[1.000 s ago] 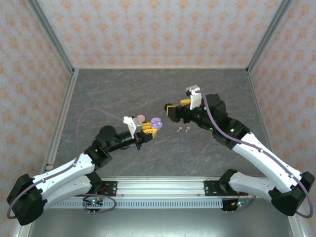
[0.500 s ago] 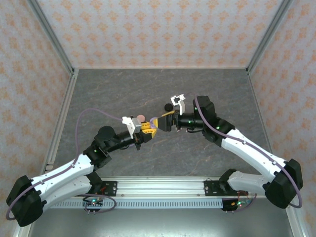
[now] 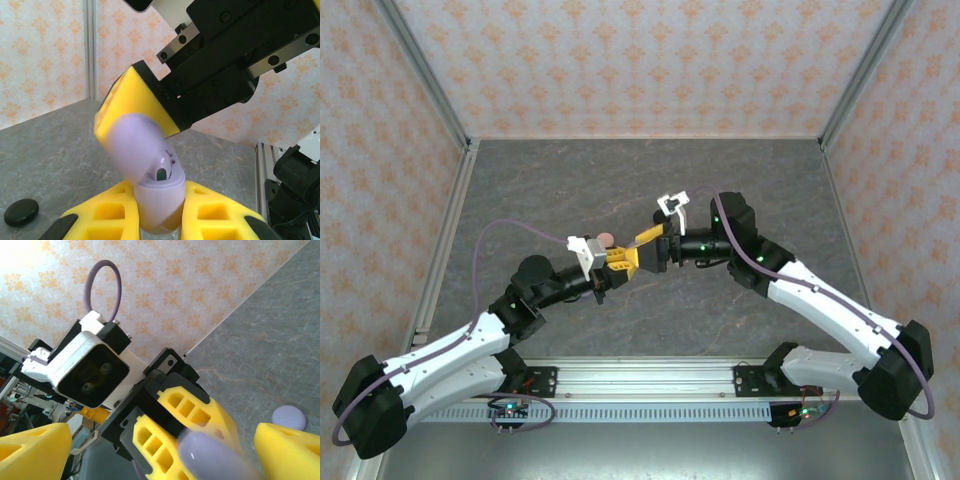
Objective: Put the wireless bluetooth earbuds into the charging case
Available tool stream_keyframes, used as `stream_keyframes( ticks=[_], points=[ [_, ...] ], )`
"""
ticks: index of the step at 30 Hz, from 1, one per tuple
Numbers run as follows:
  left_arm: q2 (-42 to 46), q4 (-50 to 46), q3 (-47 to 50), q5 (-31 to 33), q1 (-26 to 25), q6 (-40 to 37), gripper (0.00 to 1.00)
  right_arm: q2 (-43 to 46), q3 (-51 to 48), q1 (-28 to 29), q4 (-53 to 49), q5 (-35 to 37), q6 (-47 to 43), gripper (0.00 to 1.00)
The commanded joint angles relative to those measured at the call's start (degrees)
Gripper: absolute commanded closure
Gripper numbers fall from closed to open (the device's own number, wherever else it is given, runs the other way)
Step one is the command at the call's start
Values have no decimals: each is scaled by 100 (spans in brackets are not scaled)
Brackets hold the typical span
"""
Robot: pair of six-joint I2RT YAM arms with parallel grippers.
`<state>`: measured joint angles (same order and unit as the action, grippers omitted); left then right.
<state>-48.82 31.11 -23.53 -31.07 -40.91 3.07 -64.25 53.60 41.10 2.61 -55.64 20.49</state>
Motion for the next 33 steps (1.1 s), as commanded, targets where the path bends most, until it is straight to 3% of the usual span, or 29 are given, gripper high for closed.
stream_keyframes(
  ticks=[1,7,11,17,24,33],
  points=[
    [-49,-18,-134,65,-32,-63,100,404,264,38,-22,-1,-389,6],
    [-75,-19,-165,126,-31,-65,100,619,332,30,-1100,1044,-897,3],
    [-258,-487,-369,550,-26,-34,100,690,410,-144,-1956,2830,-895,1],
    [-1194,-1078,-857,1335,25,475,100,1099,-307,-770,-1671,3759,-335,1],
    [-3250,-1703,-2021,1451,356,1534,100,1277,-849,-1197,-1630,3925,136,1],
    [-5127,-2467,-3625,843,483,2147,100,1485,-1220,-1230,-1689,4270,311,1]
  ],
)
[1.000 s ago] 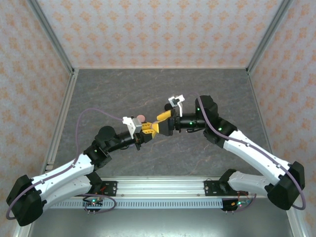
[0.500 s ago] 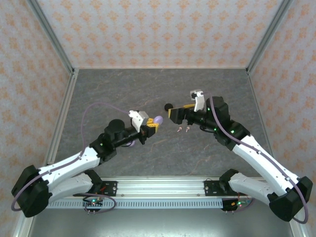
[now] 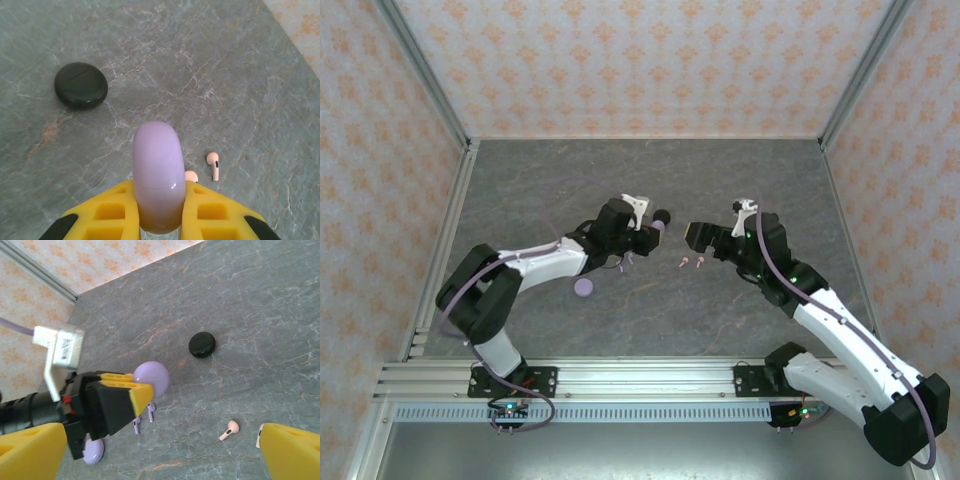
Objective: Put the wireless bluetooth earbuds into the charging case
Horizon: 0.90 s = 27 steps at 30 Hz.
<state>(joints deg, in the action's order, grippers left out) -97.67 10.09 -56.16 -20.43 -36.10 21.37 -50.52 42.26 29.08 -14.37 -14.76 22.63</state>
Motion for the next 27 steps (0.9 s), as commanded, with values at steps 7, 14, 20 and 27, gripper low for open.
stream_keyframes(
  ticks=[7,14,20,27],
  points=[
    [-1079,-354,-932,-484,-2,674,93,139,-232,-33,29,202,53,1],
    [-1578,-243,-1121,-535,-3,870,80,170,-332,-34,-110,297,56,1],
    [-1651,-340,-1075,-460,24,828,67,192,-307,-34,-313,350,-6,1],
    [-1379,-590,-889,-85,145,590,50,174,-174,-34,-592,511,-68,1]
  ],
)
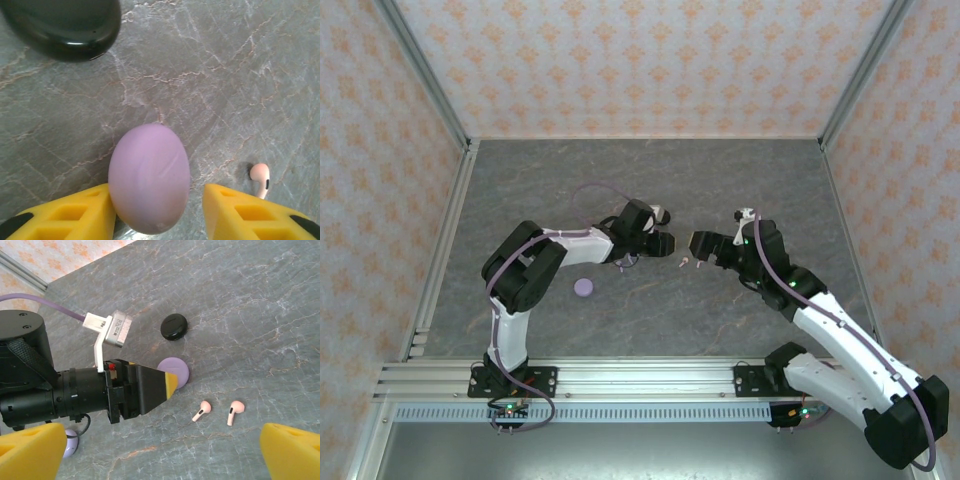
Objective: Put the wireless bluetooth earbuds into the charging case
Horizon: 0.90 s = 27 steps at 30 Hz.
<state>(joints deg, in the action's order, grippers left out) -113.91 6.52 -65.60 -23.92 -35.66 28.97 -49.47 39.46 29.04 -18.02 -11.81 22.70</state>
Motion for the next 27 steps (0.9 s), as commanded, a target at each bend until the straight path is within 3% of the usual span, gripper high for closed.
stream_keyframes(
  ticks=[1,13,21,27],
  points=[
    [313,-264,72,292,118,-205,49,61,114,-30,-237,217,-81,1],
    [2231,-474,821,308,495,-487,35,-515,288,96,296,-1011,-153,1],
    [3550,-556,1857,206,1597,-187,29,-1790,1072,1449,147,-272,-690,1],
    [4130,-994,2304,13,2504,-101,28,-3496,2361,2430,-452,119,-1268,2]
  ],
)
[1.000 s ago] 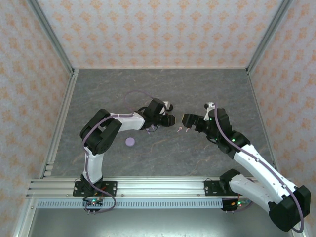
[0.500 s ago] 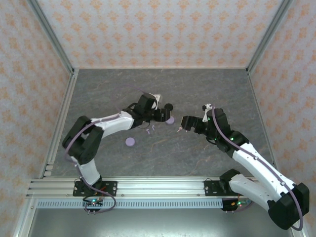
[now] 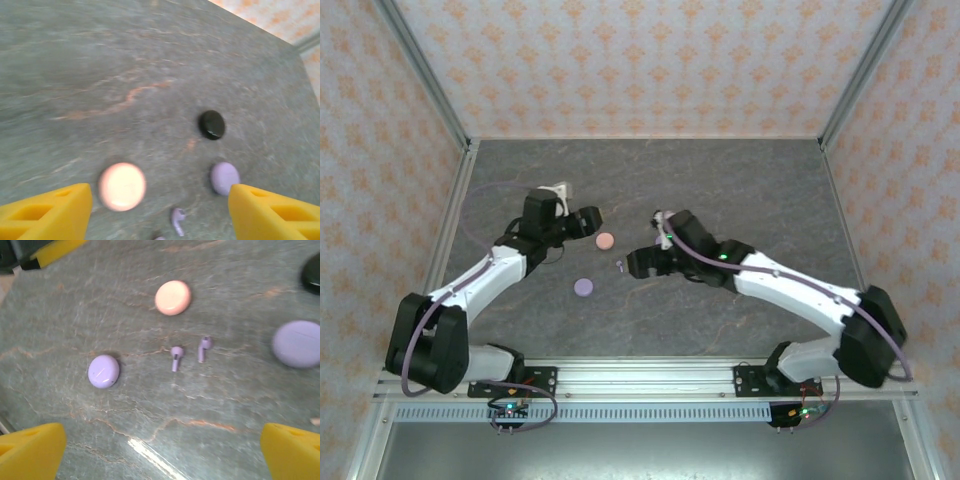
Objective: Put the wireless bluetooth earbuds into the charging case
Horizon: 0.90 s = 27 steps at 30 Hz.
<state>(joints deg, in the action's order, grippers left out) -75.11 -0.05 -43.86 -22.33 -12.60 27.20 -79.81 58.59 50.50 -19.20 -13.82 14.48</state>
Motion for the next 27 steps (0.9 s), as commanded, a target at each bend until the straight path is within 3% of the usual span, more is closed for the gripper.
stream_keyframes(
  ticks=[1,6,13,20,27],
  points=[
    [306,-412,188,-183,331,81,27,-770,666,413,-376,290,-561,3],
    [428,-645,456,-452,1119,302,26,-2147,1778,734,-444,-312,-919,15],
    [436,-765,854,-1050,2179,518,26,-3910,3414,952,-672,-588,-1325,20],
    [349,-663,949,-1074,2330,568,26,-5100,4776,1028,-1138,-776,-1539,21],
    [349,-682,965,-1029,2335,547,26,-5240,4805,1066,-1294,-780,-1614,24]
  ],
)
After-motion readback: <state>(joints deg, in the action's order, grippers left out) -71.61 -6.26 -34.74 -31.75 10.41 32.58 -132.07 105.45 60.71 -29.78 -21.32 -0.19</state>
